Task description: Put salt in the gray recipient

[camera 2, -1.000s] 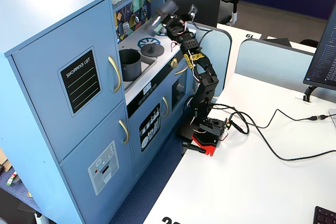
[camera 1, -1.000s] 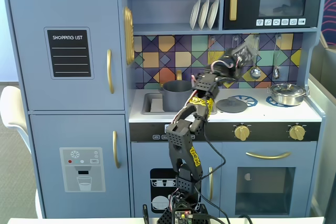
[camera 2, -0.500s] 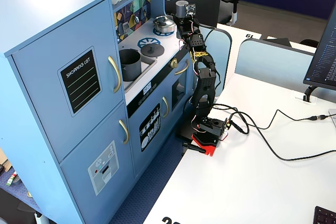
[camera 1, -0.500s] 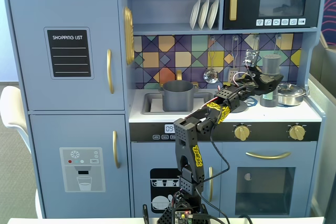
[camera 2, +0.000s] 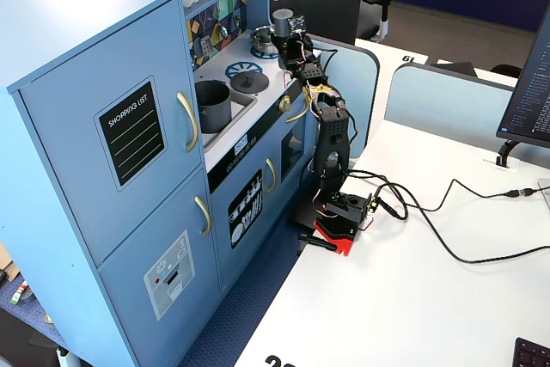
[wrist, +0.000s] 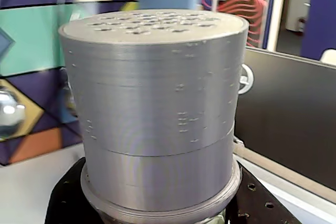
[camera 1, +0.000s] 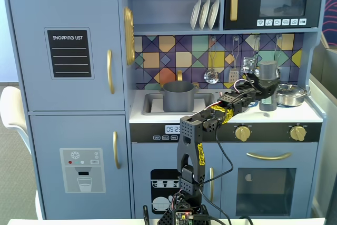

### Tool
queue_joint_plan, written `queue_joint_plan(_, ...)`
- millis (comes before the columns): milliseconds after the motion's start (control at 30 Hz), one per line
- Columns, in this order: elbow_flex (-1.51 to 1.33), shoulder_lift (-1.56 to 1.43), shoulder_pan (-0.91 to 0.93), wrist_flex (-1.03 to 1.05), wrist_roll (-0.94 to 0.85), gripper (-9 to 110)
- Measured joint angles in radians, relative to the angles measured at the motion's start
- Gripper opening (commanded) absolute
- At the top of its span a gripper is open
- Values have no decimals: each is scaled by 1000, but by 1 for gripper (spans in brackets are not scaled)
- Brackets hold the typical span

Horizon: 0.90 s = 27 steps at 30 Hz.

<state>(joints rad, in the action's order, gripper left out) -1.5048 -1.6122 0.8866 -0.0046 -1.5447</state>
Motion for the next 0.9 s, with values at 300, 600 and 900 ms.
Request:
queue_joint_plan(300,-61,0,-14,0,0,0)
queue_joint_plan(600,-121,-3,-12,-72,12,2)
queue_joint_plan(900,-184,-28,14,-137,106,31)
